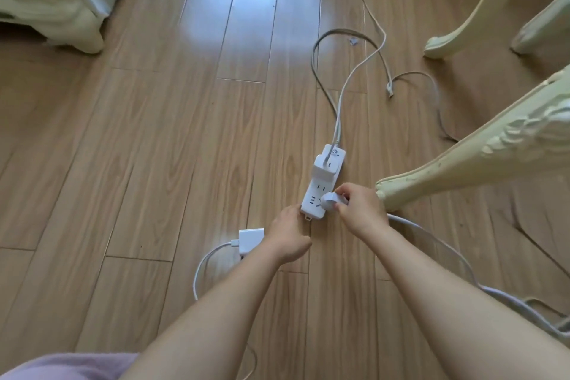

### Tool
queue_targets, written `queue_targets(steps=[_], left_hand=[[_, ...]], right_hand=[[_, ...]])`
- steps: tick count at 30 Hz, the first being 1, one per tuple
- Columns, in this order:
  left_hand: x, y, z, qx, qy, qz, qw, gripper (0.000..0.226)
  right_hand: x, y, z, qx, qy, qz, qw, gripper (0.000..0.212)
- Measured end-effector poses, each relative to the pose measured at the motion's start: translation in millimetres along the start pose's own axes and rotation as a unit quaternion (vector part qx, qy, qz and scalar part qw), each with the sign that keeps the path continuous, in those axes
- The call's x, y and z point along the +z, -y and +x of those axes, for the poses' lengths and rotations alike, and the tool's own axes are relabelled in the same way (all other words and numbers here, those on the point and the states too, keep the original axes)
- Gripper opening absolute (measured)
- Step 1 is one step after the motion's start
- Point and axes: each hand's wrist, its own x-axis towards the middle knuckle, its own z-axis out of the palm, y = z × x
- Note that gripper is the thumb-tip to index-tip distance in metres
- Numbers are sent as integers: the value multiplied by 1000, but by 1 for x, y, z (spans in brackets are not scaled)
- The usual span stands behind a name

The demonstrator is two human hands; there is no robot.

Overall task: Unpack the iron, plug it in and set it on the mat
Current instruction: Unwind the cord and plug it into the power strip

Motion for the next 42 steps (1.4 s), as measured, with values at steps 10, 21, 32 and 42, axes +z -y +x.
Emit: queue_targets(steps=[10, 21, 32, 42], left_hand=[[17, 6, 37, -40, -36, -150, 987, 55], [33, 13, 72, -53, -136, -143, 979, 51], [42, 19, 79, -70, -163, -216, 960, 37], [38, 24, 89, -52, -146, -169, 973, 31]], right_hand=[[21, -1, 28, -22, -23, 6, 999, 20], [27, 11, 29, -43, -30, -88, 995, 18], [28, 2, 29, -118, -1, -195, 974, 21], [38, -7, 30, -133, -20, -156, 979, 11]])
